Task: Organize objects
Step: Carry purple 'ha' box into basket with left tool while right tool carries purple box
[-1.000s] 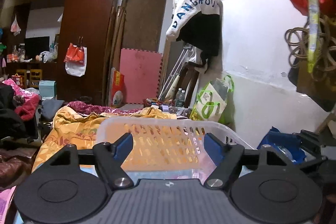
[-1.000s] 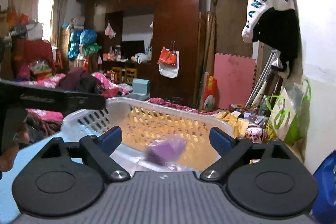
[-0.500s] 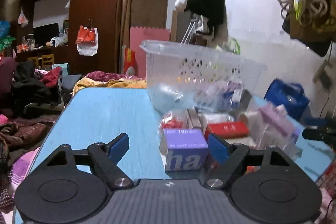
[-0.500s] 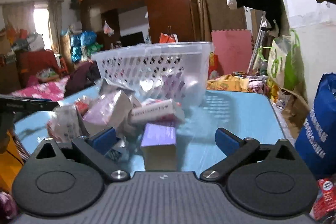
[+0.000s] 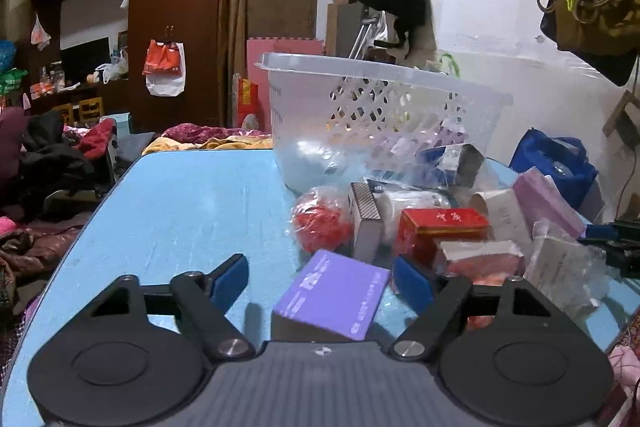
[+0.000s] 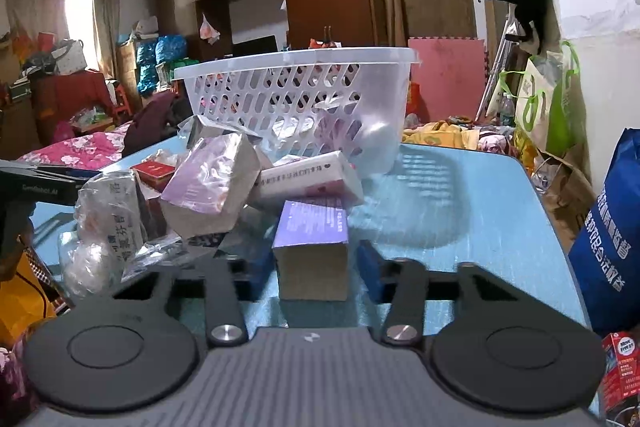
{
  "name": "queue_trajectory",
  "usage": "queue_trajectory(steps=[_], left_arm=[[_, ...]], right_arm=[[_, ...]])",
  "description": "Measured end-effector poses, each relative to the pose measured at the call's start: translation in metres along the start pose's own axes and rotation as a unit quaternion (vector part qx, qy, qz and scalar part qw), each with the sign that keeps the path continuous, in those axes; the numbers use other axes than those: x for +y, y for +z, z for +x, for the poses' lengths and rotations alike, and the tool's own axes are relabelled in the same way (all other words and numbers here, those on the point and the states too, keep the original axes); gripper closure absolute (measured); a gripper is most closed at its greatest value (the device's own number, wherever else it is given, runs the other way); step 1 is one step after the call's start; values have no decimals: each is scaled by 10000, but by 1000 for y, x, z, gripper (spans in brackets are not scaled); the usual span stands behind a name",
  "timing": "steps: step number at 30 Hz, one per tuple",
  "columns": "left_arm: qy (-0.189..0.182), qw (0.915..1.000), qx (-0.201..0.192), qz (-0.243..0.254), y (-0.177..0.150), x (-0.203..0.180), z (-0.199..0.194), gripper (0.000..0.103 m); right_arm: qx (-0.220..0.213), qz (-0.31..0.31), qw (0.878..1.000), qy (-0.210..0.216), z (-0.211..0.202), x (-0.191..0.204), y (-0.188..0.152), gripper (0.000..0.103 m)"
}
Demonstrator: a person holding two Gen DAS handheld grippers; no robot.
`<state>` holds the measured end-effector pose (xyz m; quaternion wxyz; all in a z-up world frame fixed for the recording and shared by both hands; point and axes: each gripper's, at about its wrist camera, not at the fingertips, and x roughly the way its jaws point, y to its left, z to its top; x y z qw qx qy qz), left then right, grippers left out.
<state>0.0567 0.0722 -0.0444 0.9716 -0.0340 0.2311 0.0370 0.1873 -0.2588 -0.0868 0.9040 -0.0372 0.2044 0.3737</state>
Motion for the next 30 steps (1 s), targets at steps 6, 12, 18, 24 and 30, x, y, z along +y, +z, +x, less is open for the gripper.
queue_trajectory(steps=[6,12,18,24,30], left_arm=[[-54,9995,-40,321,-10,-4,-15,25],[96,9978,-348,550,-10,-12,-20,54],[123,9973,-673,260,0,-4,-29,55],[-94,9954,-949,-41,28,3,-36,55],[-272,9925,-1195,-37,100,-5,-26,55]], right_arm=[[-23,-34,10000,-13,-2,0,-1,61],[-117,-29,9999,-45,-9,0,0,62],[-302,58,9993,-216,-21,-10,6,62],[-558,183,9981,-192,-32,-17,24,62],[-878,-213,9958,-113,-13,0,98,62]])
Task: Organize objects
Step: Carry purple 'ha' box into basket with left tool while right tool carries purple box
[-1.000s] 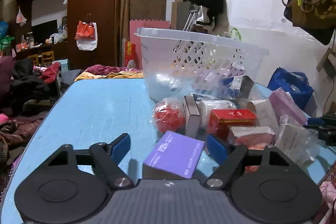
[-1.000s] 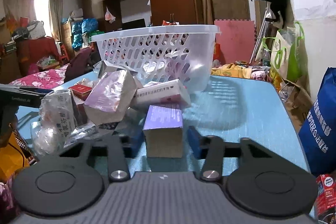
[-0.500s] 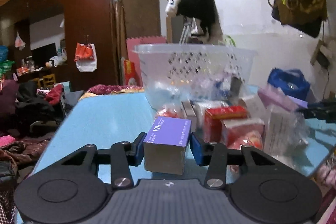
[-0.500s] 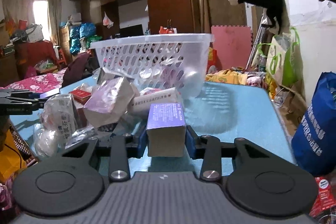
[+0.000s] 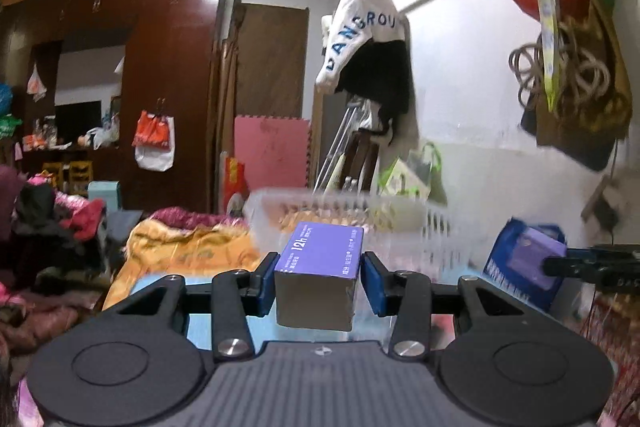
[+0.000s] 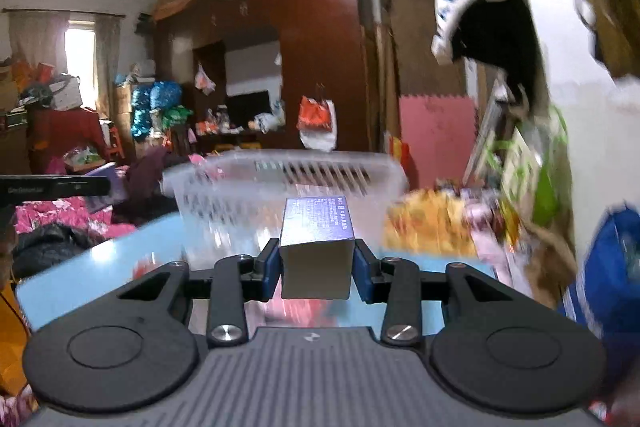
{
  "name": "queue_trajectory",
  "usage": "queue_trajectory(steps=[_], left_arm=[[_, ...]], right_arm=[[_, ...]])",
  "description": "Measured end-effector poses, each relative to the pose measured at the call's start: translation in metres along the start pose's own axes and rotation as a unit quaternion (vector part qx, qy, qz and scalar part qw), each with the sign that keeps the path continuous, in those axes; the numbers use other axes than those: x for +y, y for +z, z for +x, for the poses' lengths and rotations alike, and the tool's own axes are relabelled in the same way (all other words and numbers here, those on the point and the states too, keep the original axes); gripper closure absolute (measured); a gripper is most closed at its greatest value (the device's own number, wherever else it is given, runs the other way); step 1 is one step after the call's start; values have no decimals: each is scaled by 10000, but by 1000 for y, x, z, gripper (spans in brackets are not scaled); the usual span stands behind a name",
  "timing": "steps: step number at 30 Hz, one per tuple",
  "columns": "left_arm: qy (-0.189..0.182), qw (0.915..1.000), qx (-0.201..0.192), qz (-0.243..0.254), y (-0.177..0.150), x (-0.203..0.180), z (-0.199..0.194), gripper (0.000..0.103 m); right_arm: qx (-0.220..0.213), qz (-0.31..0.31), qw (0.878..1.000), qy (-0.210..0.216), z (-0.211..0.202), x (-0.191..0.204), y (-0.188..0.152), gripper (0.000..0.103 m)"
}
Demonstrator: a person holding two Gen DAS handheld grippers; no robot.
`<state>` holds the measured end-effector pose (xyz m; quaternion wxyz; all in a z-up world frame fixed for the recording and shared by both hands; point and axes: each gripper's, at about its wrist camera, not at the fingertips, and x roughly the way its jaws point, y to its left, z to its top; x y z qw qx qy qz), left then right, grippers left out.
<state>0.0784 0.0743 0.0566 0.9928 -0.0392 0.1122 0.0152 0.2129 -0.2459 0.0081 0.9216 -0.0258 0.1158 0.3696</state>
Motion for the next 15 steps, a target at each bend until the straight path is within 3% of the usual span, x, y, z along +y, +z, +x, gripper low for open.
queue_trajectory(steps=[5,10,11,12,14,15], left_arm=[[-49,9992,331,-202,49,-5,61,56],[12,9968,757,-241,51,-13,118,55],[66,9965,811,-205,49,-13,128,51],[173,9962,833,-182,46,-13,133,39],[288,9958,854,-179,39,-11,134,30],[262,9963,791,-200,37,-9,128,30]], right_arm=[[170,-240,9996,-26,56,11,47,62],[619,-268,9977,-51,105,9,55,61],[687,-266,9973,-16,110,8,53,60],[740,-234,9970,5,114,7,51,57],[646,-198,9977,-96,112,4,47,24],[580,-233,9980,-119,106,5,45,17]])
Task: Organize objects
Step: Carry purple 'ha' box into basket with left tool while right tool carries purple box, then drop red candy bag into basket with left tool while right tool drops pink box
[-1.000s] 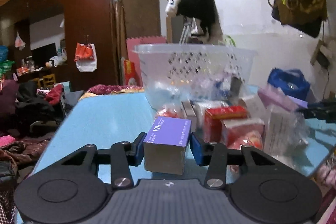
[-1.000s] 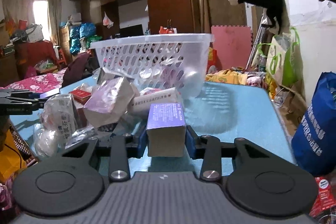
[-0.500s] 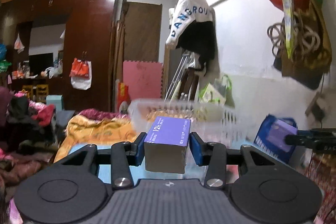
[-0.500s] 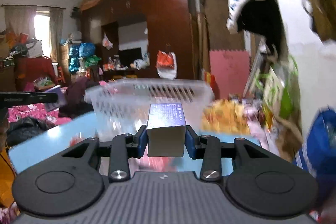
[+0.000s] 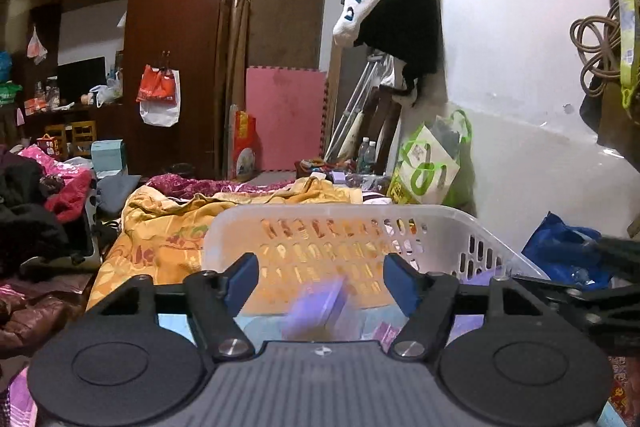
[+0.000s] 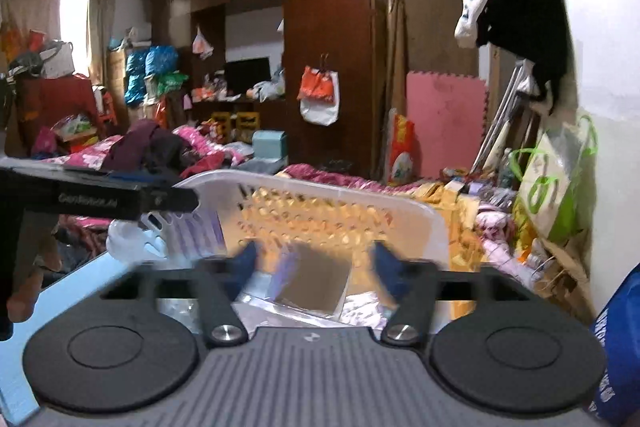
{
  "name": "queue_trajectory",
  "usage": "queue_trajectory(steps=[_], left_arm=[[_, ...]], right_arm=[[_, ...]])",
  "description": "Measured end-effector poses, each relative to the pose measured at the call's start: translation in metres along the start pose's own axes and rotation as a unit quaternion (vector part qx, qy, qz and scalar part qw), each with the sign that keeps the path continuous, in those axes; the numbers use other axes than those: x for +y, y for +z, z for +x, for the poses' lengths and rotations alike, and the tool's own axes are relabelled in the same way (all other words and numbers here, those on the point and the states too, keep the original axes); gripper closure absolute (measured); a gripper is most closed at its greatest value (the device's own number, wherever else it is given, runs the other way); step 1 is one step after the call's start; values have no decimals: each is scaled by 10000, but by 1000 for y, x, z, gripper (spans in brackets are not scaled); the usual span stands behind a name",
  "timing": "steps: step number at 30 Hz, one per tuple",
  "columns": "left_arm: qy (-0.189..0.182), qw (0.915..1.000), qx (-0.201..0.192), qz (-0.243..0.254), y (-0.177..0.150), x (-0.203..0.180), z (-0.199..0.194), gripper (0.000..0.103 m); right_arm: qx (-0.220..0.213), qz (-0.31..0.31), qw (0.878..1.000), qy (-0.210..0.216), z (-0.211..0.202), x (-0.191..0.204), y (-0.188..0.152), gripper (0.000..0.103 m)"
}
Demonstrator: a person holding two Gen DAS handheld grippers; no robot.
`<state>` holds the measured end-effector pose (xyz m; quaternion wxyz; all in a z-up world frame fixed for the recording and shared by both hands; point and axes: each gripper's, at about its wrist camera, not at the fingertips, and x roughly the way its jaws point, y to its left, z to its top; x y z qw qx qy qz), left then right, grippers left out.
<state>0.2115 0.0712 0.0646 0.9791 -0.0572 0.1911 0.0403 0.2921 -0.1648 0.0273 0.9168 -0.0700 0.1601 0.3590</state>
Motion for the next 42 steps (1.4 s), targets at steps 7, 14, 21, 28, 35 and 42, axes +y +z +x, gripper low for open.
queue_trajectory(steps=[7,14,21,28,35,42], left_arm=[[-349,9977,-580,92,-51,15,-94,18],[-600,9967,-503,196,-152,18,-144,18],[-777,9950,-505,365,-169,-1,-154,18],[-824,9934,-375,707,-184,-21,-148,18],[-671,9959,-96,605,-188,-22,-131,32],[-512,9973,-52,522,-192,-13,-123,55]], right_arm=[[-346,-32,9986,390,-79,1,-53,2],[-539,466,9956,604,-127,13,-128,2],[-336,129,9972,648,-129,44,-138,3],[-302,642,9963,495,-99,21,-130,35],[82,619,9959,657,-84,25,-146,48],[5,513,9964,682,-93,30,-147,56]])
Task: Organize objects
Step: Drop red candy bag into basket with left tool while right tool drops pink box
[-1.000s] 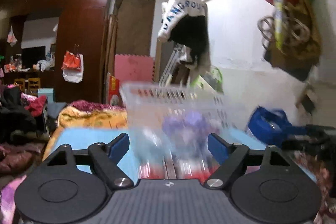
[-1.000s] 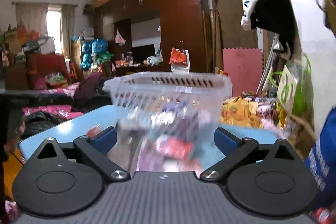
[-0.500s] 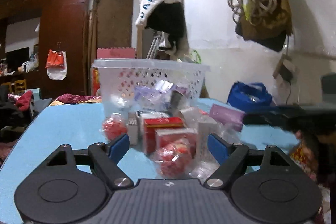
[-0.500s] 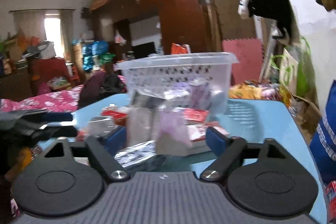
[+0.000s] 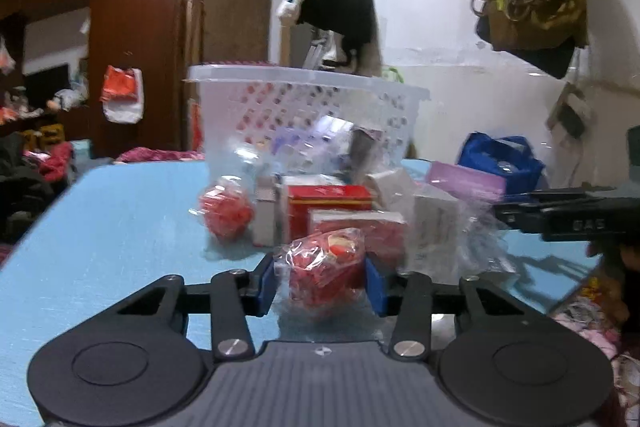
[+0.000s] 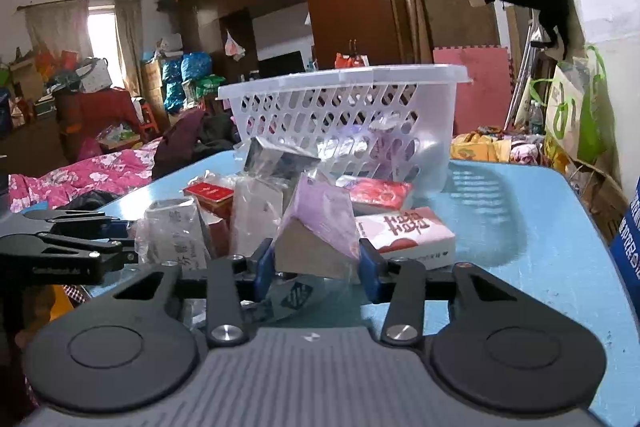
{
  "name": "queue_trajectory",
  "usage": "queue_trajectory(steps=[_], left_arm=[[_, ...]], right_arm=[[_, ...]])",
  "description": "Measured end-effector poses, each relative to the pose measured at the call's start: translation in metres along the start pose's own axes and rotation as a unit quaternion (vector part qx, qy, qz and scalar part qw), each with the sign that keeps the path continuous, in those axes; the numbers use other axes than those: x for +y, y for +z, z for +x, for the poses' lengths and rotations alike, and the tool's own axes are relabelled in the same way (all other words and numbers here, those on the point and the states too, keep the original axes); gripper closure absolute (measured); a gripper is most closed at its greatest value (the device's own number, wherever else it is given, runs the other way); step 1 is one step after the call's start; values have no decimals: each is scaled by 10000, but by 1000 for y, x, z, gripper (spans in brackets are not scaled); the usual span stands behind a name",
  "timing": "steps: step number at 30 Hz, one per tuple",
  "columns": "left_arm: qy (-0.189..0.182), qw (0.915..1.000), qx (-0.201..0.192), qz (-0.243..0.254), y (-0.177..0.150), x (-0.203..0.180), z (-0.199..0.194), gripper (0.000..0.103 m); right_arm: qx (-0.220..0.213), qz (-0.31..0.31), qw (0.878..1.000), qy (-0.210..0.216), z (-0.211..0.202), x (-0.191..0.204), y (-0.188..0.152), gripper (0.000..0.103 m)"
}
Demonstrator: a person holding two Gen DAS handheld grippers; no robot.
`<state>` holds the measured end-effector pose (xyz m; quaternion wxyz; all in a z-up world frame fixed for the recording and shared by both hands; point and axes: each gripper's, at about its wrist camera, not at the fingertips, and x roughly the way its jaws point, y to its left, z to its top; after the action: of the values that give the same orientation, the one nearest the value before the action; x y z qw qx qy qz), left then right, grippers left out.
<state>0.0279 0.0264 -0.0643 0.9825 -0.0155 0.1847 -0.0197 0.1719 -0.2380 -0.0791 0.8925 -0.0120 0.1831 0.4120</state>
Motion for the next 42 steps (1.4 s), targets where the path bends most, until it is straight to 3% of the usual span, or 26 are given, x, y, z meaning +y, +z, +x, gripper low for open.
queue_trajectory(steps=[15,18,21,25,28,31,32,33,34,35,37,39,42], left_arm=[[79,9975,-454,-542,19,38,-14,55],[60,9955,-722,-605,40,43,-18,55],[-32,9937,-944,-601,82,45,-17,55],[-10,9936,-998,-524,145,41,11,55],[59,9959,-660,-623,179,39,55,55],[270,9967,-330,-694,193,42,94,54],[307,9959,-373,-767,193,44,101,53],[343,9955,-440,-766,193,46,107,41],[387,9953,-408,-787,192,48,112,32],[412,9953,-264,-839,191,50,117,24],[274,9960,-63,-853,187,51,115,24],[80,9980,-145,-618,179,47,95,24],[81,9993,-268,-267,155,38,51,24]], right_arm=[[-411,191,9989,-122,-16,-17,17,57],[-591,97,9981,-115,-21,-15,36,57],[-749,-8,9972,22,-19,-13,69,57],[-805,-480,9952,-286,3,-1,120,57],[-527,-714,9954,-363,37,2,146,57],[-141,-844,9951,-495,72,0,156,57],[-41,-880,9947,-524,80,-2,156,56],[48,-930,9940,-579,88,-3,157,55],[102,-946,9936,-614,94,-4,156,52],[160,-918,9938,-612,99,-6,156,40],[122,-860,9944,-595,91,-7,150,23],[-77,-847,9944,-623,70,-8,140,16],[-309,-727,9951,-594,31,-8,121,1]])
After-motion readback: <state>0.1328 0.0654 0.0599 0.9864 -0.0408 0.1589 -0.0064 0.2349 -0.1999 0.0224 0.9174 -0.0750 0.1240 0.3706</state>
